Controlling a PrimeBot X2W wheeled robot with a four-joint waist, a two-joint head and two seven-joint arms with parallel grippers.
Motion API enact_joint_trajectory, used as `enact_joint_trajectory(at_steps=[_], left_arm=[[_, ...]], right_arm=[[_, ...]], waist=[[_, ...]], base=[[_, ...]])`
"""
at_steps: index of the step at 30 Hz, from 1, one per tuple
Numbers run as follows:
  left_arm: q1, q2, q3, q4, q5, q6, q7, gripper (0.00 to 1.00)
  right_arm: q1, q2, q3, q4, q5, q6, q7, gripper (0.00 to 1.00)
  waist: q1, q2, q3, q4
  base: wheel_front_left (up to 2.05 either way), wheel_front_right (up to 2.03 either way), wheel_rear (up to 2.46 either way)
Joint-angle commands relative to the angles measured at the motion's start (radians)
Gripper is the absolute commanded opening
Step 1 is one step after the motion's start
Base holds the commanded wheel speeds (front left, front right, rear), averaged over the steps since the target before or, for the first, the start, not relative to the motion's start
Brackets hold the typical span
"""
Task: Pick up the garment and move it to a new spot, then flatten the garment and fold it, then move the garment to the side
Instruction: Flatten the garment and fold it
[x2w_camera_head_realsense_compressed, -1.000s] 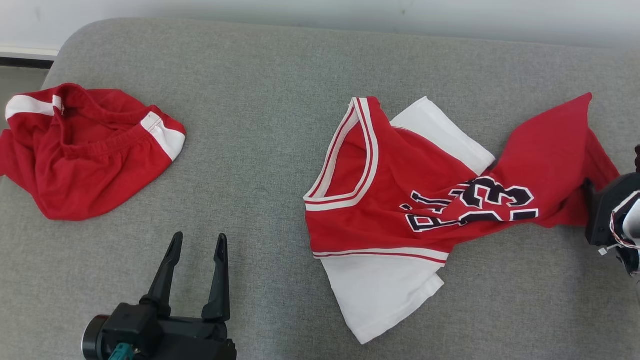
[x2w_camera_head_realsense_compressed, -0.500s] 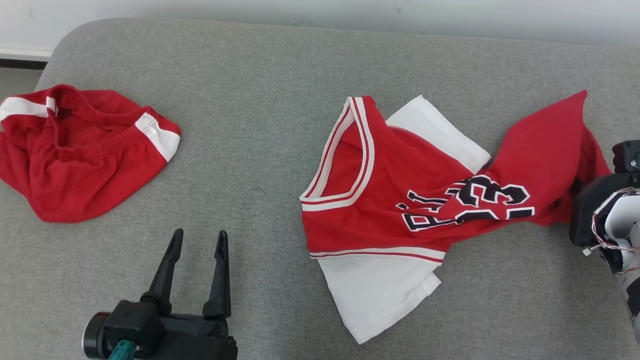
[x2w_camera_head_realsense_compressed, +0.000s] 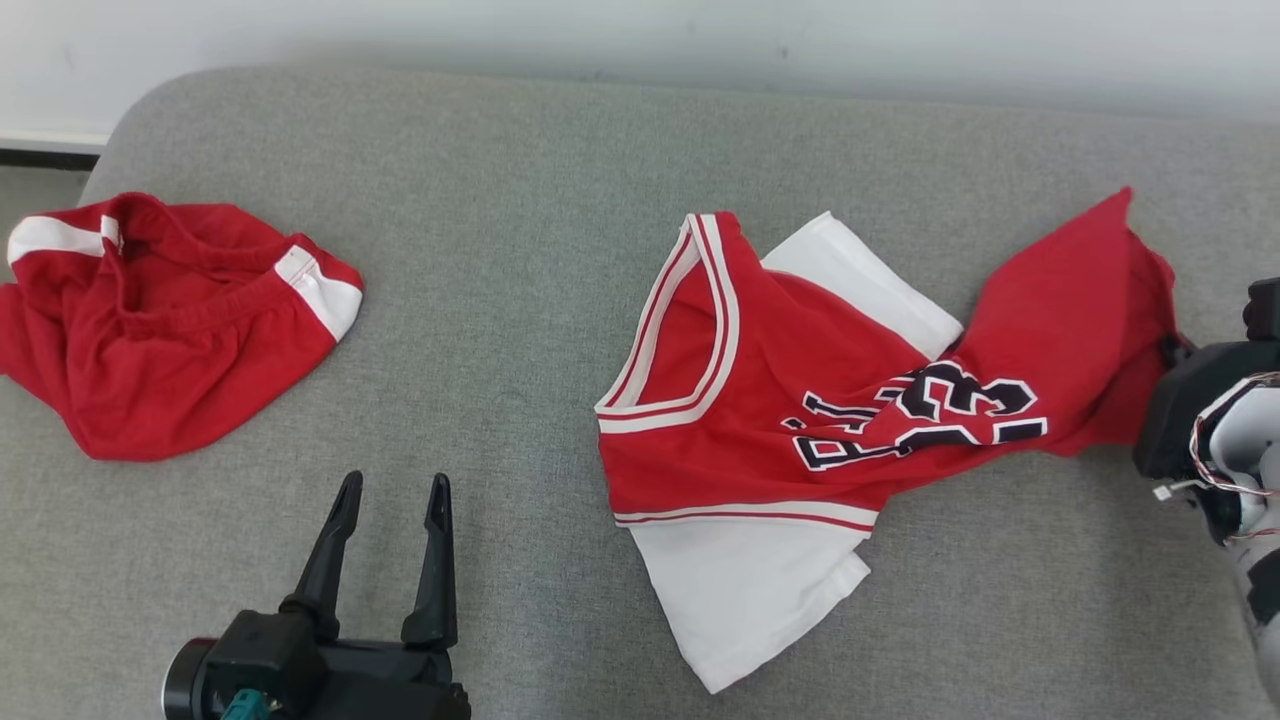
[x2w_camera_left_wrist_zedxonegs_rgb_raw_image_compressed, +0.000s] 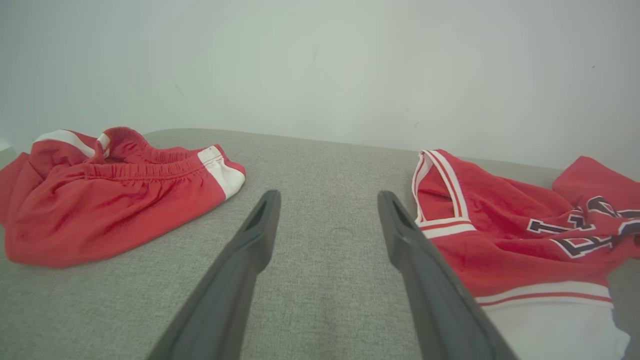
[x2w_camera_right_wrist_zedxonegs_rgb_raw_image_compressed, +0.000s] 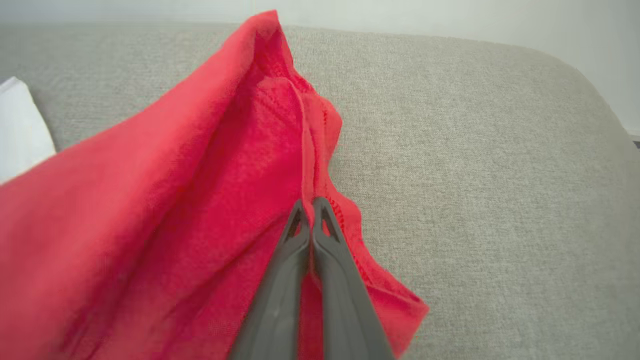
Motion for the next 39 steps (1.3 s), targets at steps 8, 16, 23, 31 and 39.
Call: enact_joint_trajectory(at_steps=[8, 16, 23, 31, 39], left_arm=[[0.049, 0.001, 0.008, 0.002, -0.001, 0.011, 0.0, 1.0], [0.069, 0.001, 0.007, 0.001, -0.007, 0.016, 0.0, 1.0], [0.055, 0.001, 0.016, -0.001, -0.005, 0.013, 0.0, 1.0], [0.058, 0.001, 0.012, 0.007, -0.014, 0.012, 0.0, 1.0], [0.08, 0.001, 0.015, 0.003, -0.022, 0.021, 0.0, 1.0]], right_arm=[[0.189, -0.035, -0.01, -0.248, 0.175, 0.001, 0.039, 0.0], [0.467, -0.045, -0.178, -0.441, 0.166, 0.001, 0.098, 0.0], [0.586, 0.036, -0.302, -0.535, 0.062, 0.001, 0.229, 1.0], [0.586, 0.083, -0.327, -0.73, -0.062, 0.001, 0.275, 1.0], [0.638, 0.143, -0.18, -0.916, -0.054, 0.001, 0.378, 1.0]], waist=[[0.0, -0.0001, -0.068, -0.042], [0.0, -0.0001, -0.097, -0.068], [0.0, -0.0001, -0.099, -0.085], [0.0, -0.0001, -0.12, -0.083], [0.0, -0.0001, -0.14, -0.067]], base=[[0.0, 0.0, 0.0], [0.0, 0.0, 0.0], [0.0, 0.0, 0.0], [0.0, 0.0, 0.0], [0.0, 0.0, 0.0]])
